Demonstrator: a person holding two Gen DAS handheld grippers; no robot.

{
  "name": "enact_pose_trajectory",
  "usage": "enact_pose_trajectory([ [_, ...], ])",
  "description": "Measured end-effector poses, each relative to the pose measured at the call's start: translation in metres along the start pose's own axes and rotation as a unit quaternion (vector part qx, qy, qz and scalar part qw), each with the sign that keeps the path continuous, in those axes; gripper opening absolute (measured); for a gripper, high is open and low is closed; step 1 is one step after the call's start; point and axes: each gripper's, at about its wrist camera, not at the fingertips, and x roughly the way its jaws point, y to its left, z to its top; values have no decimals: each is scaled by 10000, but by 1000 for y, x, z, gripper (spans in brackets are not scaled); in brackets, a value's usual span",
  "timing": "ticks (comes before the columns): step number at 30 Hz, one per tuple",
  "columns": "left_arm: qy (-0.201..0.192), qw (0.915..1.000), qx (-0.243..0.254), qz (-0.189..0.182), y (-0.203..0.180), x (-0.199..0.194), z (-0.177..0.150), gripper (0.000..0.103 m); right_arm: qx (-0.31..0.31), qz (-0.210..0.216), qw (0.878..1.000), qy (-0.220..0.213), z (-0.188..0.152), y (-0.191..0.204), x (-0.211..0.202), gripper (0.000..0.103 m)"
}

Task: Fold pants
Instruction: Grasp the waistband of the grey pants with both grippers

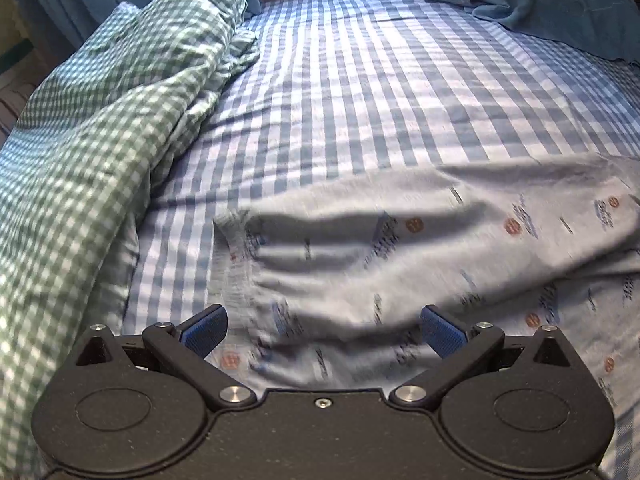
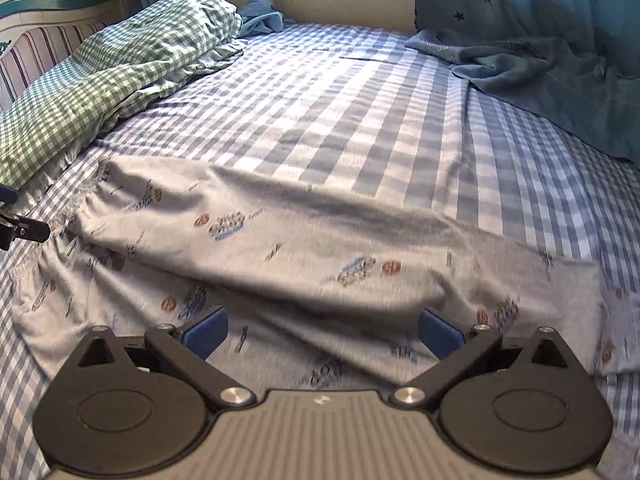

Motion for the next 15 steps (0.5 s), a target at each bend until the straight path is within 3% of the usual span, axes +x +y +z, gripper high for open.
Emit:
enact_pose_trajectory([
  [6,-408,9940,1014,-65,42,65,64,102,-566,452,9972,203,56,-13,73,103],
  [9,-275,9868,1544,-414,51,99,84,102,-963,742,9921,317,79,-18,108,103],
  [13,139,9757,1948,-991,51,134,94,102,-1309,765,9869,560,103,-20,140,103],
  [15,289,9710,2028,-1233,52,143,93,100,-1255,1023,9841,731,110,-25,151,96],
])
